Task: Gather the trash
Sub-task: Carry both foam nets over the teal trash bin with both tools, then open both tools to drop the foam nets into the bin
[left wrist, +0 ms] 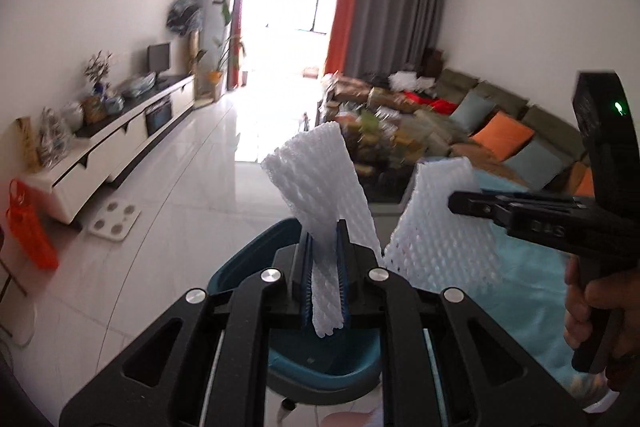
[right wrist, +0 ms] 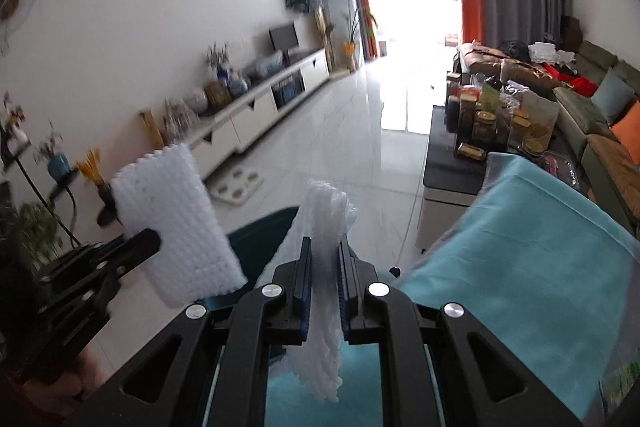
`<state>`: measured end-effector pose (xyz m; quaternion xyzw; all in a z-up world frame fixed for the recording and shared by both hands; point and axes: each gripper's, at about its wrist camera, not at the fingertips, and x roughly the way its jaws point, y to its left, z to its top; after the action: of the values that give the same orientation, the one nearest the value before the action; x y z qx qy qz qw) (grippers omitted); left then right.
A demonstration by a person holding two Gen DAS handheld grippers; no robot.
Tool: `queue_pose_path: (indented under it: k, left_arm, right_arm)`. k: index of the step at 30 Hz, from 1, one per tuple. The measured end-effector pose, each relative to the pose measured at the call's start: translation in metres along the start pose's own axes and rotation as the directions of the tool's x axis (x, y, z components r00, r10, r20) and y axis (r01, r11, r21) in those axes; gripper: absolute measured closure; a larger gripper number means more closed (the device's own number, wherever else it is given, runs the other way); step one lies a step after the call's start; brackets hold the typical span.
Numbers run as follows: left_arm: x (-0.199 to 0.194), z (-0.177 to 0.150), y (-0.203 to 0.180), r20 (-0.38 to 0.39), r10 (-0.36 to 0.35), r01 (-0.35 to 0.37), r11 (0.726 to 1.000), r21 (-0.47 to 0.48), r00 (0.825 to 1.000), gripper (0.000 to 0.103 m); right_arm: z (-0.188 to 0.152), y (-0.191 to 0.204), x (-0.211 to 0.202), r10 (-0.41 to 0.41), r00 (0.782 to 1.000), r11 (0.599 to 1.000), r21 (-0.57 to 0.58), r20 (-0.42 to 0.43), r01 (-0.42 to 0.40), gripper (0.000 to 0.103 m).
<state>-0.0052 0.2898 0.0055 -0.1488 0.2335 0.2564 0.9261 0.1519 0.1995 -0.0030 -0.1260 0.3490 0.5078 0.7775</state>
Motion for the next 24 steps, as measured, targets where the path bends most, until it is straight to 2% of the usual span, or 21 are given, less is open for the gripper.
queue_pose_path:
  k: [4, 7, 8, 9, 11, 13, 14, 15, 16, 21, 23, 24]
  left_arm:
    - [0.026, -0.008, 0.020, -0.070, 0.027, -0.029, 0.999, -0.030, 0.997, 0.091]
    - [0.044, -0.024, 0.032, -0.122, 0.043, -0.049, 0.998, -0.042, 0.992, 0.091]
    - [0.051, -0.025, 0.036, -0.137, 0.028, -0.036, 0.998, -0.059, 0.990, 0.091]
    - [0.056, -0.030, 0.039, -0.143, 0.029, -0.039, 0.997, -0.069, 0.989, 0.088]
    - [0.067, -0.034, 0.037, -0.166, 0.052, -0.062, 0.997, -0.055, 0.985, 0.088]
    - [0.077, -0.036, 0.036, -0.177, 0.052, -0.061, 0.997, -0.044, 0.983, 0.084]
    - [0.079, -0.039, 0.032, -0.179, 0.059, -0.066, 0.997, -0.033, 0.982, 0.083]
    - [0.083, -0.038, 0.031, -0.184, 0.057, -0.063, 0.998, -0.025, 0.981, 0.078]
    - [0.085, -0.041, 0.030, -0.185, 0.062, -0.068, 0.997, -0.023, 0.981, 0.069]
    - [0.085, -0.042, 0.025, -0.167, 0.085, -0.091, 0.995, -0.031, 0.982, 0.045]
    - [0.077, -0.040, 0.024, -0.140, 0.093, -0.099, 0.994, -0.036, 0.986, 0.034]
    - [0.070, -0.041, 0.021, -0.123, 0.097, -0.103, 0.994, -0.039, 0.988, 0.026]
  right_arm:
    - [0.004, 0.011, 0.047, -0.003, 0.995, 1.000, 0.010, -0.098, 0.004, 0.093]
    - [0.002, 0.017, 0.070, -0.015, 0.987, 1.000, -0.009, -0.160, 0.014, 0.093]
    - [0.001, 0.021, 0.077, -0.029, 0.984, 1.000, -0.015, -0.176, 0.027, 0.093]
    - [0.002, 0.025, 0.082, -0.041, 0.982, 0.999, -0.027, -0.185, 0.037, 0.093]
    - [0.002, 0.027, 0.094, -0.028, 0.974, 1.000, -0.015, -0.226, 0.025, 0.092]
    - [0.004, 0.032, 0.101, -0.050, 0.970, 0.999, -0.033, -0.236, 0.044, 0.086]
    - [0.004, 0.034, 0.105, -0.035, 0.967, 0.999, -0.025, -0.253, 0.030, 0.084]
    - [0.004, 0.034, 0.108, -0.038, 0.966, 0.999, -0.023, -0.254, 0.033, 0.074]
    - [0.004, 0.034, 0.109, -0.050, 0.967, 0.999, -0.029, -0.250, 0.044, 0.072]
    - [0.003, 0.024, 0.101, -0.031, 0.976, 0.999, 0.005, -0.217, 0.033, 0.069]
    - [0.005, 0.016, 0.087, -0.028, 0.984, 0.999, 0.033, -0.175, 0.035, 0.062]
    - [0.006, 0.011, 0.084, -0.028, 0.987, 0.999, 0.040, -0.159, 0.035, 0.052]
